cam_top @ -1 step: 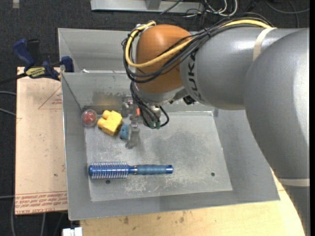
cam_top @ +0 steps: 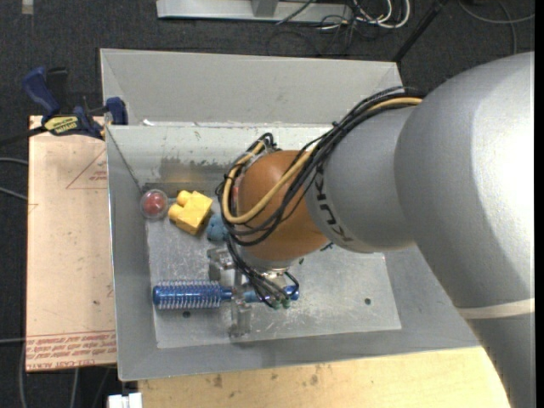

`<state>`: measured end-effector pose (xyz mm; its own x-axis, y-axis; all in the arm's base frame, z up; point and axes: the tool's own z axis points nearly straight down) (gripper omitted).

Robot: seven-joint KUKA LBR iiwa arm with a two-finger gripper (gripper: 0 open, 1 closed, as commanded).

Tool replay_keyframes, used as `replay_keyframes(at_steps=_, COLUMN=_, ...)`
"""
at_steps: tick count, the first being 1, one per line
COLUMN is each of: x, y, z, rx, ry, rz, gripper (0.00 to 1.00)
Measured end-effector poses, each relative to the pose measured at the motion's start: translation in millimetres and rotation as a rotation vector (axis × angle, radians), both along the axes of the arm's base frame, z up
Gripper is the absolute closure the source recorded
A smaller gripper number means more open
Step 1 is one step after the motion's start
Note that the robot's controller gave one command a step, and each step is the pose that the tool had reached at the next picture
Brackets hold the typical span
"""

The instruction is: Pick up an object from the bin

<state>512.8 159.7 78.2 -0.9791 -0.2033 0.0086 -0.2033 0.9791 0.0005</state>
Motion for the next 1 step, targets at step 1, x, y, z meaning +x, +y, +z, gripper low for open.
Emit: replay_keyframes(at_steps=1, x=6.7, y=0.6, z=-9.1, rx=0.002, ry=-0.007, rz=-0.004, gripper=0.00)
